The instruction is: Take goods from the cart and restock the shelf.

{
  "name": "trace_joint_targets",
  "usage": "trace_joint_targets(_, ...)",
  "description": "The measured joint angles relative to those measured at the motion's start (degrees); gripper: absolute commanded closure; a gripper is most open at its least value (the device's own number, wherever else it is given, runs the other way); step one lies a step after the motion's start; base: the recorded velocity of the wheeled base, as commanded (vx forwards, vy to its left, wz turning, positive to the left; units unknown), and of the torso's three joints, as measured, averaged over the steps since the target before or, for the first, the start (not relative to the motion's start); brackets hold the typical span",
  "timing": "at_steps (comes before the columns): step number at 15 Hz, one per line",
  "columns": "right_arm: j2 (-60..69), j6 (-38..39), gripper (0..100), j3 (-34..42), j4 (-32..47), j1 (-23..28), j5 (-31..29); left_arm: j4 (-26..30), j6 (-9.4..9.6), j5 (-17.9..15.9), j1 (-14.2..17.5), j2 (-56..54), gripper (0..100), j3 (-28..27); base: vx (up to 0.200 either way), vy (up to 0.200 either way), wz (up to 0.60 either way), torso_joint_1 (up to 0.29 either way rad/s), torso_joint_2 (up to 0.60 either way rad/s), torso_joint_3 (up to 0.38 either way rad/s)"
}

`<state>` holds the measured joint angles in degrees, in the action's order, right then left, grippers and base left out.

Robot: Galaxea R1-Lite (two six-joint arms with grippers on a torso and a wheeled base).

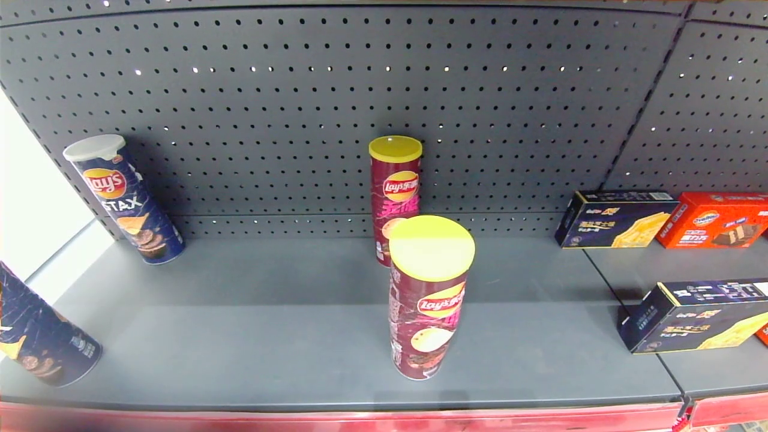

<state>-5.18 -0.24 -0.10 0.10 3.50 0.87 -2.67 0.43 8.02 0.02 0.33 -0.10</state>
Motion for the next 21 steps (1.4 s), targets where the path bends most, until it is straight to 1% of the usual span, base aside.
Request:
trace_joint_targets(2, 0.0, 0.0, 0, 0.0, 0.0, 0.0, 0.0, 2.38, -0.59, -4.06, 0.02, -0.26, 0, 0.0, 0.0, 0.0, 0.0, 0.0, 0.0, 0.0)
trace_joint_targets(3, 0.0, 0.0, 0, 0.0, 0.0, 0.05, 0.0, 2.6, -1.08, -3.43, 0.07, -0.33, 0, 0.0, 0.0, 0.0, 0.0, 0.0, 0.0, 0.0)
trace_joint_targets(4, 0.0, 0.02, 0, 0.0, 0.0, 0.05, 0.0, 2.56, -1.97, -2.23, 0.07, -0.33, 0, 0.0, 0.0, 0.0, 0.0, 0.0, 0.0, 0.0)
trace_joint_targets(6, 0.0, 0.0, 0, 0.0, 0.0, 0.02, 0.0, 2.57, -2.19, -1.57, 0.27, 0.0, 0, -0.09, 0.0, 0.0, 0.0, 0.0, 0.0, 0.0)
trace_joint_targets(7, 0.0, 0.0, 0, 0.0, -0.02, 0.0, -0.02, 2.56, -2.04, -1.76, 0.38, 0.3, 0, -0.11, 0.0, 0.0, 0.0, 0.0, 0.0, 0.0)
trace_joint_targets(9, 0.0, -0.05, 0, 0.0, 0.01, 0.0, 0.04, 2.38, -1.44, -4.33, -0.02, 0.35, 0, -0.06, 0.0, 0.0, 0.0, 0.0, 0.0, 0.0)
trace_joint_targets(10, -0.05, -0.18, 0, 0.0, 0.04, -0.22, 0.17, 2.38, -1.4, -4.58, -0.05, 0.29, 0, -0.04, 0.0, 0.0, 0.0, 0.0, 0.0, 0.0)
trace_joint_targets(12, 0.11, -1.37, 0, -0.01, 0.01, -2.27, -0.46, 2.43, -1.22, -4.69, -0.1, 0.22, 0, -0.01, 0.0, 0.0, 0.0, 0.0, 0.0, 0.0)
trace_joint_targets(13, 0.26, -1.78, 0, -0.21, 0.0, -2.07, -0.6, 2.43, -1.22, -4.69, -0.1, 0.2, 0, 0.0, 0.0, 0.0, 0.0, 0.0, 0.0, 0.0)
trace_joint_targets(16, -2.86, -1.69, 0, -6.9, -0.67, -1.57, 1.05, 2.43, -1.21, -5.07, -0.13, 0.2, 0, 0.0, 0.0, 0.0, 0.0, 0.0, 0.0, 0.0)
trace_joint_targets(21, -24.47, -3.47, 0, -25.06, -3.21, -4.01, 11.14, 2.43, -1.33, -5.13, -0.12, 0.2, 0, -0.06, 0.0, 0.0, 0.0, 0.0, 0.0, 0.0)
